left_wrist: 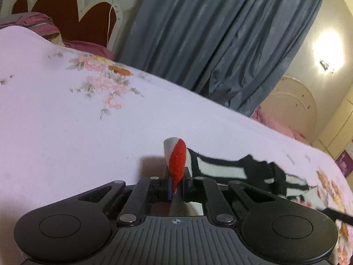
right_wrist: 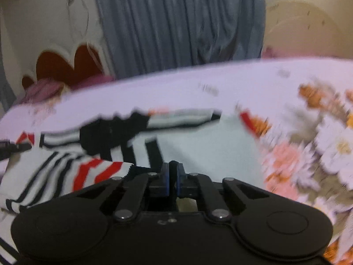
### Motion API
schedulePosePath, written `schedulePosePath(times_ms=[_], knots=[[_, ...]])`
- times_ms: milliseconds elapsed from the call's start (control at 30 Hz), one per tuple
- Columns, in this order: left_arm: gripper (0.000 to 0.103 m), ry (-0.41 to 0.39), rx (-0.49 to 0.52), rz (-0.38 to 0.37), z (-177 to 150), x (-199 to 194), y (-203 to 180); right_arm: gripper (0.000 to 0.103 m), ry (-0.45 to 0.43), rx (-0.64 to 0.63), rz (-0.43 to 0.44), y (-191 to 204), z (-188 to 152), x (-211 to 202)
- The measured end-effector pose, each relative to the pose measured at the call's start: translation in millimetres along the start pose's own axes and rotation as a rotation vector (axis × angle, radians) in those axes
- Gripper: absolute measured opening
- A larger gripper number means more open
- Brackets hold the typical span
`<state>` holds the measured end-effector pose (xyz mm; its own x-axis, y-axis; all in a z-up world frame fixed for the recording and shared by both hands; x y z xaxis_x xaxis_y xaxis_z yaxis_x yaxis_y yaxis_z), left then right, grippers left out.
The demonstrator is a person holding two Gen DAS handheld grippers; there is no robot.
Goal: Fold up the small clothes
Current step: 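Open both tools and lift them off the folded sweater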
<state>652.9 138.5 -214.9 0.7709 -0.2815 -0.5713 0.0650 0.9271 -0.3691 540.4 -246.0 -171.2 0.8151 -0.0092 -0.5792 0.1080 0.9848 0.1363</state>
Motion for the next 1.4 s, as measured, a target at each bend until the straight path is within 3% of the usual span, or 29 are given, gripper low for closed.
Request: schedulePosePath(times_ms=[67, 133, 300, 367, 400, 433, 500, 667, 800, 900, 967, 1033, 1067, 1167, 1267, 1333, 1400], knots=[[0.008, 0.049, 0.022, 0.04, -11, 15, 8, 0.005, 0.024, -0.011, -0.028, -6, -7, 8], [0.008, 0.037, -0.007, 0.02, -12, 16, 11, 0.004, 0.105, 0.004, -0.057, -12, -27, 28], [0.019, 0.056, 0.043, 0.046, -5, 9, 9, 0.006, 0.098, 0.034, -0.076, -13, -25, 29], [0.037, 0.008, 0.114, 0.132, 4, -13, 1, 0.023, 0.057, 0.031, -0.098, -10, -14, 19], [0.039, -0.026, 0.14, 0.137, 7, -25, -7, 0.037, 0.006, 0.018, -0.106, -6, -5, 8], [0.041, -0.043, 0.148, 0.117, 7, -35, -17, 0.038, -0.026, 0.005, -0.099, -1, -1, 1], [0.041, -0.05, 0.183, 0.086, 0, -46, -44, 0.031, -0.028, -0.005, -0.05, 17, 5, -2], [0.041, 0.044, 0.277, 0.065, -39, -25, -102, 0.02, 0.051, -0.101, 0.064, 82, -6, 31], [0.041, 0.088, 0.29, 0.068, -61, -10, -114, 0.023, 0.091, -0.124, 0.102, 111, -15, 51], [0.041, 0.088, 0.317, 0.077, -67, -10, -108, 0.026, 0.176, -0.214, 0.114, 125, -36, 63], [0.041, 0.085, 0.322, 0.098, -66, -18, -98, 0.021, 0.163, -0.255, 0.098, 116, -36, 58], [0.041, 0.081, 0.308, 0.101, -66, -30, -80, 0.009, 0.141, -0.207, -0.024, 82, -28, 51], [0.041, 0.08, 0.294, 0.089, -66, -33, -75, 0.009, 0.136, -0.18, -0.067, 65, -27, 49], [0.041, 0.075, 0.31, 0.107, -67, -34, -73, 0.009, 0.146, -0.128, -0.038, 41, -32, 41], [0.041, 0.069, 0.306, 0.134, -64, -36, -83, 0.013, 0.153, -0.212, -0.078, 54, -30, 40], [0.041, 0.055, 0.314, 0.12, -65, -47, -93, 0.026, 0.126, -0.21, -0.064, 60, -25, 27], [0.041, 0.046, 0.328, 0.126, -71, -59, -100, 0.026, 0.116, -0.205, -0.028, 69, -27, 15]])
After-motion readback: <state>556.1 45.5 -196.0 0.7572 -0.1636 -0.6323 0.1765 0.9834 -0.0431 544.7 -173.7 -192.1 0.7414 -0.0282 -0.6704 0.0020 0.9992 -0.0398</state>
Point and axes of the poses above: each gripper's, at about its wrist camera, not at the fingertips, and x roughly the way its jaws point, y to its left, z to its top, the point moved 9 cm from there along x, roughly the way its jaws point
